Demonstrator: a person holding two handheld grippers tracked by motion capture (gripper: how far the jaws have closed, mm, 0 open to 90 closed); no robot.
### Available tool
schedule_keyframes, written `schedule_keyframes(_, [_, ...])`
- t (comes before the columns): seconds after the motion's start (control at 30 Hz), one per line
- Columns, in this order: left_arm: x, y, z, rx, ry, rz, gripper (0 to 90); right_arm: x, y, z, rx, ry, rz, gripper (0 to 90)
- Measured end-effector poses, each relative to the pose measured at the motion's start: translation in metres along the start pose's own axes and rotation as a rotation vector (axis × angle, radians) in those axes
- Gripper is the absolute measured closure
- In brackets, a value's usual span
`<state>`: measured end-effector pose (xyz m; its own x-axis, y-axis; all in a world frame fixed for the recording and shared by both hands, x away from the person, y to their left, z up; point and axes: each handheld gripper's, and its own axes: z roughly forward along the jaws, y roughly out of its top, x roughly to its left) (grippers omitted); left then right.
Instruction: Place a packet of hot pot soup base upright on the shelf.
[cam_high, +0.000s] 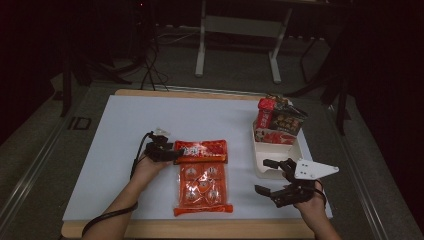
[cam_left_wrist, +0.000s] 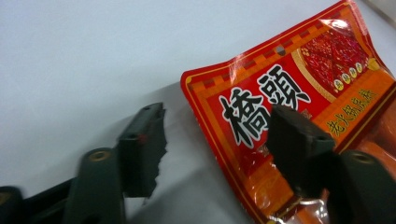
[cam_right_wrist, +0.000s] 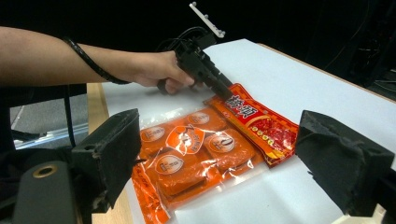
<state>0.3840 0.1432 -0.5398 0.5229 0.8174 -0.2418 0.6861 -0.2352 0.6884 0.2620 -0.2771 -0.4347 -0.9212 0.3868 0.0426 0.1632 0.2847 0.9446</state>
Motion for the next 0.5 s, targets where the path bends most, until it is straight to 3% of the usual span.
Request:
schedule_keyframes(0.13, [-0.004, 0.001, 0.002, -0.001, 0.0, 0.0, 48.0, 0.0, 0.0, -0.001, 0.0, 0.002, 0.005, 14.3])
schedule_keyframes(0.2, [-0.007, 0.001, 0.003, 0.004, 0.015, 0.018, 55.0, 0.0, 0.0, -0.001, -0.001, 0.002, 0.003, 14.3])
schedule_keyframes(0.23, [-0.008, 0.001, 0.003, 0.014, -0.004, 0.031, 55.0, 0.0, 0.0, -0.001, -0.001, 0.003, 0.003, 14.3])
schedule_keyframes(0.33, [-0.012, 0.003, 0.004, 0.022, -0.003, 0.047, 62.9, 0.0, 0.0, 0.0, -0.001, 0.004, 0.003, 14.3])
schedule_keyframes(0.5, [-0.022, 0.006, 0.007, 0.059, 0.03, 0.085, 69.0, 0.0, 0.0, 0.0, 0.001, 0.003, 0.001, 14.4])
